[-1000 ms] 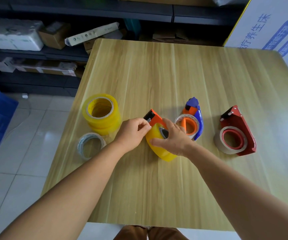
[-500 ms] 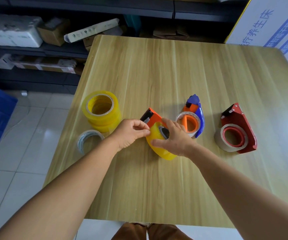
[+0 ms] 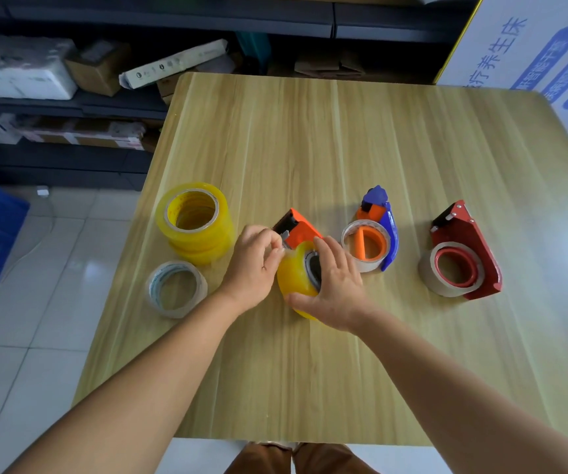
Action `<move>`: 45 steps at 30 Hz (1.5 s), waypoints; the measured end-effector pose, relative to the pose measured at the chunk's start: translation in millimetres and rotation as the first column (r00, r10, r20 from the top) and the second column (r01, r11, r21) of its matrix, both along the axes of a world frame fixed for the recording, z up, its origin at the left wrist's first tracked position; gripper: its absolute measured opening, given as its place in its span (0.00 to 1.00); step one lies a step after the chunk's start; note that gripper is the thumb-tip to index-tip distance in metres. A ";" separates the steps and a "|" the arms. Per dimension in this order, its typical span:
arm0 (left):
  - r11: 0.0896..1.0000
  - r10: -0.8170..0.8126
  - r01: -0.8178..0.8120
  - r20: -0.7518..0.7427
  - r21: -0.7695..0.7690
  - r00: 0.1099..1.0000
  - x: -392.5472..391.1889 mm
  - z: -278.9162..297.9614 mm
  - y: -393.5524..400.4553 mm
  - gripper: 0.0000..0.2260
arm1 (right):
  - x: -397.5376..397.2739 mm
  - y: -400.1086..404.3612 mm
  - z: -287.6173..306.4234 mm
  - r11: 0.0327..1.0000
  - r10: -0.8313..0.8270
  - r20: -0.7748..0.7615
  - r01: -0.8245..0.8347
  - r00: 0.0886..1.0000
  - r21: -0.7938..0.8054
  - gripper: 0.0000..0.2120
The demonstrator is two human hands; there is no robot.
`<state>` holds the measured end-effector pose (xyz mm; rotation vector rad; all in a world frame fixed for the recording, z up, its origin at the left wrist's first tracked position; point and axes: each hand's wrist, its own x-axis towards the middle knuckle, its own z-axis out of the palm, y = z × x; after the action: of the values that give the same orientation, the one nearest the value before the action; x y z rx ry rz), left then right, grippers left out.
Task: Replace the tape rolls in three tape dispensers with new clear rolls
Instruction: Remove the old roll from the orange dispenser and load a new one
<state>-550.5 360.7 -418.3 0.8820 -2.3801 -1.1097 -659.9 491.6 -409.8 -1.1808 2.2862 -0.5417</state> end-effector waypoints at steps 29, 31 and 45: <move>0.992 -0.105 0.099 0.082 0.074 0.991 -48.9 35.0 -37.4 0.04 | -17.8 0.6 18.9 0.983 -0.082 0.414 0.143 0.906 -0.118 0.33; 0.994 -0.095 0.090 0.086 0.063 0.992 -51.2 39.6 -38.5 0.03 | -14.9 -2.0 19.7 0.981 -0.079 0.424 0.146 0.902 -0.128 0.34; 0.988 -0.151 0.153 0.104 -0.009 0.983 -45.5 51.8 -47.4 0.03 | -6.0 -15.5 22.4 0.996 -0.031 0.295 0.055 0.955 -0.073 0.40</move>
<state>-595.9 313.4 -366.5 0.7796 -2.5748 -1.1228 -665.9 476.0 -387.4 -1.0119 2.0553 -0.7775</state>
